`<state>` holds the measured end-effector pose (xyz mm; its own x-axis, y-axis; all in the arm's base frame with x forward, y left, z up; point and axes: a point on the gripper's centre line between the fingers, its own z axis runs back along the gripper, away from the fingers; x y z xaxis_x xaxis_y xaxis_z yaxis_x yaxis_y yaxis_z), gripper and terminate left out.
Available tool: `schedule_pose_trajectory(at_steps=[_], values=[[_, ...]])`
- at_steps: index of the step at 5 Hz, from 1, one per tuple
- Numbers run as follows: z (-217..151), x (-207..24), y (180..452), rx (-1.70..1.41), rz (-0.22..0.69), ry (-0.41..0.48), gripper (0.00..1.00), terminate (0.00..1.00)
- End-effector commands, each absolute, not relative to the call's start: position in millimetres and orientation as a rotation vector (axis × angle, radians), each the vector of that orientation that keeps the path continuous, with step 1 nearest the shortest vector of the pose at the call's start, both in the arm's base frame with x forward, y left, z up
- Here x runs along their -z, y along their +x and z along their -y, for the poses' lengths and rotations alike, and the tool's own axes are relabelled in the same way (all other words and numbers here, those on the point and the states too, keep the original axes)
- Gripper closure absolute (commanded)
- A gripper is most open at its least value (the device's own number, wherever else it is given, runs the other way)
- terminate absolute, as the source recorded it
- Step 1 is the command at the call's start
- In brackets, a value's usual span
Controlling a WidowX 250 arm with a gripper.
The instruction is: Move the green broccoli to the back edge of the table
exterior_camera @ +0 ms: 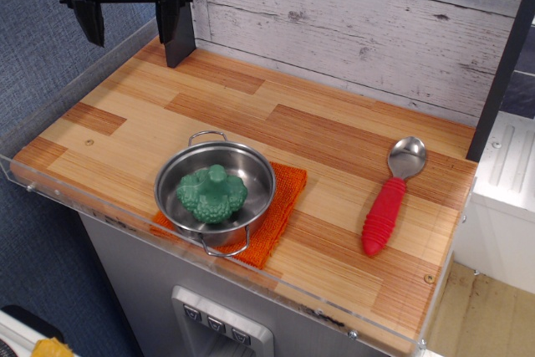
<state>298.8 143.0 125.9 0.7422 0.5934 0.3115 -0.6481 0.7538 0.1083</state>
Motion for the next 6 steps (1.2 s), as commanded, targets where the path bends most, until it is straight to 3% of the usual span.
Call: schedule_pose_trajectory(at_steps=[1,4,6], values=[[-143.0,-125.9,298.8,-0.686,0.266,0.216,0.0,0.0],[-84.2,-138.7,271.6,-0.646,0.267,0.202,0.0,0.0],[-41.1,-119.6,257.7,-0.55,0.243,0.202,0.0,0.0]])
